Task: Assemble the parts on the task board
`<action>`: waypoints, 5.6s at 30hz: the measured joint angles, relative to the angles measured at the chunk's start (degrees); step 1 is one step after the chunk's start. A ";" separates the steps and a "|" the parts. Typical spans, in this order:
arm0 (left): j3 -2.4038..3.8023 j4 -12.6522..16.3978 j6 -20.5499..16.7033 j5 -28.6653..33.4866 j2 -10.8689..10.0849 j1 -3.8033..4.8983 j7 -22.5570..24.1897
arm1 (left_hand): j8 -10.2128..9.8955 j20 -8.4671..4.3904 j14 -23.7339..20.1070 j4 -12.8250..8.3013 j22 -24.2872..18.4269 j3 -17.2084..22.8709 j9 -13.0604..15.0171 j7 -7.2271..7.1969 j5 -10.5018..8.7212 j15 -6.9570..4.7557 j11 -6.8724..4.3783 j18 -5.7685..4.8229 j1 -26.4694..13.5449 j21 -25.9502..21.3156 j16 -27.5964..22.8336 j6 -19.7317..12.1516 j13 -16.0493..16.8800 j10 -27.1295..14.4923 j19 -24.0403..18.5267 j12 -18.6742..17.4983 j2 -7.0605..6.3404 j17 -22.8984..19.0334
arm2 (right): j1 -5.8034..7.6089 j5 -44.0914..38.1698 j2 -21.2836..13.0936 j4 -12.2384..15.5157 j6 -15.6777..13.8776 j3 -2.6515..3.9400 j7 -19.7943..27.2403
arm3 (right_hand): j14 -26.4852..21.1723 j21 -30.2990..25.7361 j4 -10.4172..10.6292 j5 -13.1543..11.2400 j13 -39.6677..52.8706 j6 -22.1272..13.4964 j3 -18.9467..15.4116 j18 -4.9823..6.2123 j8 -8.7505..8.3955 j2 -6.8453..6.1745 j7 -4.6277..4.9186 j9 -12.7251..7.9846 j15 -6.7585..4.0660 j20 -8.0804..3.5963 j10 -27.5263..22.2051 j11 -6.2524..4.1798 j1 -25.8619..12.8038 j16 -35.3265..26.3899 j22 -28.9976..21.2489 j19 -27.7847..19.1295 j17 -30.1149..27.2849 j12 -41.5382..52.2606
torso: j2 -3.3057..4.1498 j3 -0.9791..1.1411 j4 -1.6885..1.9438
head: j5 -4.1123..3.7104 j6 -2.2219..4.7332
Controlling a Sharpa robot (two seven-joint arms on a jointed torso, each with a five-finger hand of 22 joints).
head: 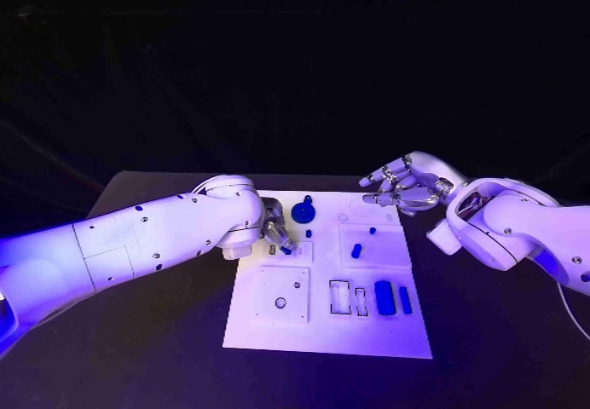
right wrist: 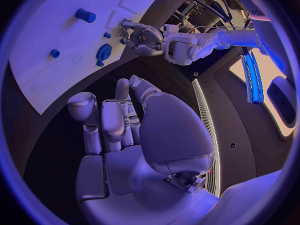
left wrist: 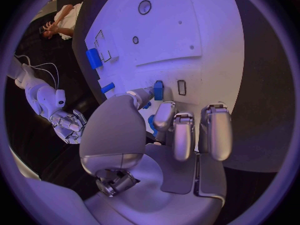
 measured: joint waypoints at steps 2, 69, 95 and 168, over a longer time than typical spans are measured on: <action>0.01 0.02 0.08 -0.02 -0.01 0.01 0.05 | 0.00 0.00 0.00 -0.54 0.00 0.20 -0.02 0.12 0.00 0.00 0.00 0.00 -0.43 0.00 0.00 0.13 0.05 0.00 0.00 0.00 0.10 0.01 | 0.00 0.04 0.00 -0.02 0.03 0.00 0.00 | 0.00 0.00 0.00 0.00 0.00 0.00 0.00 0.00 0.00 0.00 0.00 0.00 0.00 0.00 0.00 0.00 0.00 0.00 0.00 0.00 0.00 0.00 | 0.01 0.01 0.02 | -0.01 -0.03; 0.10 -2.77 3.05 -1.12 1.47 -0.05 -0.25 | -1.22 -0.83 -0.01 0.15 -0.02 -3.63 -1.74 -2.57 -0.32 -0.82 -0.83 0.00 -11.30 0.24 0.00 6.43 2.43 1.64 0.00 1.44 0.61 -0.03 | 0.00 0.36 -0.43 0.20 0.88 -0.02 -0.29 | -0.41 -1.95 2.38 -1.54 -0.31 -0.18 -2.87 0.00 0.00 -1.34 -0.20 0.00 0.41 0.21 -0.17 0.25 -3.20 -2.22 -2.31 -0.62 -1.44 0.00 | -0.03 -0.01 -0.03 | -0.18 -0.82; 0.18 -3.51 3.95 -1.19 1.98 0.07 -0.32 | -1.71 -0.83 -0.02 4.22 -0.02 -17.87 -2.39 -2.54 -0.32 -0.81 -1.02 0.00 -13.88 0.45 0.00 7.07 3.26 2.24 0.00 1.67 1.05 -0.03 | -0.01 0.34 -0.47 0.39 1.58 -0.02 -0.70 | -0.41 -2.18 2.85 -1.54 -0.42 -0.38 -3.66 0.00 0.00 -1.11 -0.40 0.00 0.41 0.21 -0.32 0.09 -3.42 -2.55 -2.82 -0.62 -1.75 0.22 | -0.02 -0.01 -0.02 | -0.41 -0.91; 0.67 -23.36 6.26 2.92 7.52 4.56 2.28 | -8.90 0.31 -0.02 4.49 0.02 -36.88 -9.03 0.32 -0.32 0.64 1.62 0.00 -4.83 -2.72 0.00 3.78 -3.75 -2.88 -0.10 -4.04 7.07 -0.03 | -0.16 0.52 0.98 -0.87 2.14 -0.34 -0.99 | -0.41 -2.62 3.32 -1.54 -0.53 -0.51 -4.76 0.00 0.00 -0.90 -0.28 0.04 0.41 0.21 -0.31 0.11 -3.64 -2.88 -2.93 -0.61 -1.74 0.45 | 0.10 0.10 -0.24 | 0.24 0.29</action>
